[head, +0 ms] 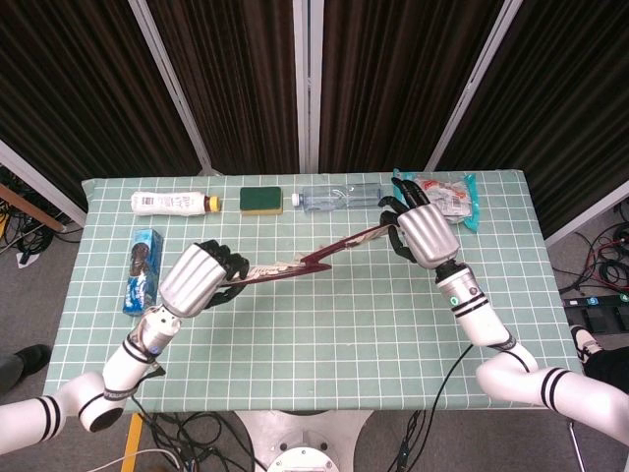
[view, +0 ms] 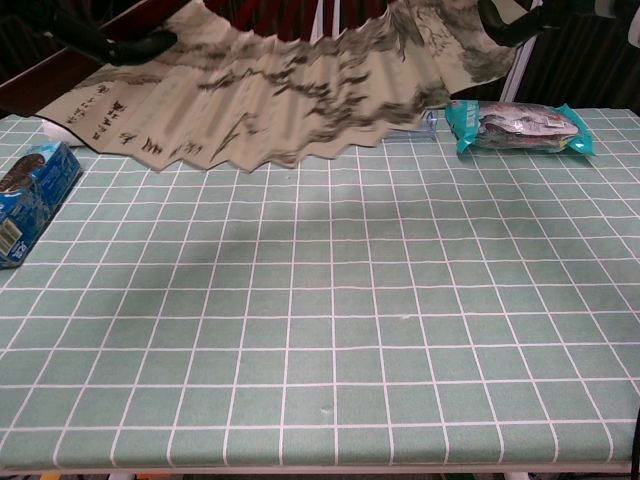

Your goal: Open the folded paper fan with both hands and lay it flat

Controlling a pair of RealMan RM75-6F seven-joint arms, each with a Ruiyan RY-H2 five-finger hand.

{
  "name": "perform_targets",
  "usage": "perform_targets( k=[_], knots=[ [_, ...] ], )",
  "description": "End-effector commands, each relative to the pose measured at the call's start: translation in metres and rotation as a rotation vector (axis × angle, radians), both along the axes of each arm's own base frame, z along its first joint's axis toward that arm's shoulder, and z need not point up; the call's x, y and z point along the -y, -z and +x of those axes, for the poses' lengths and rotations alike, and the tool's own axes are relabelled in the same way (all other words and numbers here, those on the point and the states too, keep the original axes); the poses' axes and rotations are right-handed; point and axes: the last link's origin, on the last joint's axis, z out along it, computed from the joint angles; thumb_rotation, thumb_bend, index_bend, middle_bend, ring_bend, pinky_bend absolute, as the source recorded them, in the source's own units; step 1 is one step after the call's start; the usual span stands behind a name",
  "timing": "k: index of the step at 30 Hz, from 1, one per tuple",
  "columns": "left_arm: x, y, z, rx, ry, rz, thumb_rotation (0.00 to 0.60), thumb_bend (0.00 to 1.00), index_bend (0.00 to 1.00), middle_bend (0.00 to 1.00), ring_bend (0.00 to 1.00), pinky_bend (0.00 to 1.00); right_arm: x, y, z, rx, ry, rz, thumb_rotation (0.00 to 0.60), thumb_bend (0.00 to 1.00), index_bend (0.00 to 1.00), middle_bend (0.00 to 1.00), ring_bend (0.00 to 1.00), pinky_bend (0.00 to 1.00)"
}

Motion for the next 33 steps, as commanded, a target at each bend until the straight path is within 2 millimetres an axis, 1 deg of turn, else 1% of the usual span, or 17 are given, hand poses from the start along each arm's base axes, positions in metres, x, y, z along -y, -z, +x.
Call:
perform_targets(
  k=[1,5,8,11,16,19,23,25,27,28,30,31,33],
  knots=[
    [0.010,0.020,-0.003,-0.116,0.009,0.097,0.600,0.38,0.60,0.70,0.66,0.68,-0.009,0.005,-0.018,-0.038,0.009,-0.057,0.600,0.63,0.71,0.27,0.04,0.09],
    [0.016,0.033,-0.005,-0.196,0.016,0.154,0.600,0.38,0.60,0.70,0.66,0.68,-0.018,0.010,-0.033,-0.094,-0.008,-0.134,0.600,0.63,0.70,0.26,0.04,0.08],
    [0.020,0.042,-0.003,-0.225,0.036,0.186,0.600,0.38,0.59,0.70,0.66,0.68,-0.024,0.016,-0.043,-0.130,-0.042,-0.208,0.600,0.63,0.68,0.25,0.03,0.06],
    [0.023,0.049,-0.001,-0.255,0.066,0.240,0.600,0.38,0.58,0.69,0.66,0.68,-0.030,0.023,-0.052,-0.119,-0.063,-0.262,0.600,0.63,0.67,0.25,0.03,0.04],
    [0.022,0.057,0.001,-0.287,0.083,0.300,0.600,0.37,0.55,0.67,0.65,0.67,-0.033,0.031,-0.064,-0.090,-0.086,-0.316,0.600,0.63,0.63,0.24,0.03,0.00],
    [0.021,0.059,0.002,-0.301,0.092,0.334,0.600,0.37,0.54,0.66,0.64,0.65,-0.034,0.037,-0.070,-0.071,-0.102,-0.345,0.600,0.63,0.60,0.24,0.02,0.00],
    [0.023,0.064,0.003,-0.301,0.091,0.303,0.600,0.36,0.51,0.65,0.63,0.63,-0.033,0.044,-0.078,-0.064,-0.105,-0.352,0.600,0.63,0.56,0.22,0.00,0.00],
    [0.026,0.067,0.003,-0.301,0.083,0.271,0.600,0.33,0.50,0.65,0.63,0.63,-0.032,0.046,-0.082,-0.072,-0.106,-0.361,0.600,0.63,0.54,0.21,0.00,0.00],
    [0.029,0.071,0.005,-0.279,0.068,0.214,0.600,0.27,0.49,0.64,0.62,0.63,-0.032,0.050,-0.087,-0.079,-0.091,-0.350,0.600,0.63,0.51,0.20,0.00,0.00],
    [0.030,0.073,0.005,-0.266,0.052,0.171,0.600,0.24,0.48,0.63,0.60,0.62,-0.033,0.052,-0.090,-0.080,-0.085,-0.336,0.600,0.62,0.48,0.18,0.00,0.00],
    [0.033,0.076,0.007,-0.245,0.018,0.084,0.600,0.15,0.42,0.59,0.56,0.60,-0.036,0.056,-0.096,-0.093,-0.073,-0.319,0.600,0.59,0.41,0.15,0.00,0.00],
    [0.034,0.077,0.007,-0.246,0.011,0.065,0.600,0.10,0.39,0.57,0.54,0.58,-0.037,0.056,-0.098,-0.096,-0.071,-0.315,0.600,0.57,0.37,0.14,0.00,0.00],
    [0.035,0.078,0.009,-0.267,0.003,0.040,0.600,0.03,0.33,0.53,0.50,0.55,-0.040,0.056,-0.103,-0.097,-0.064,-0.313,0.600,0.55,0.32,0.13,0.00,0.00]
  ],
)
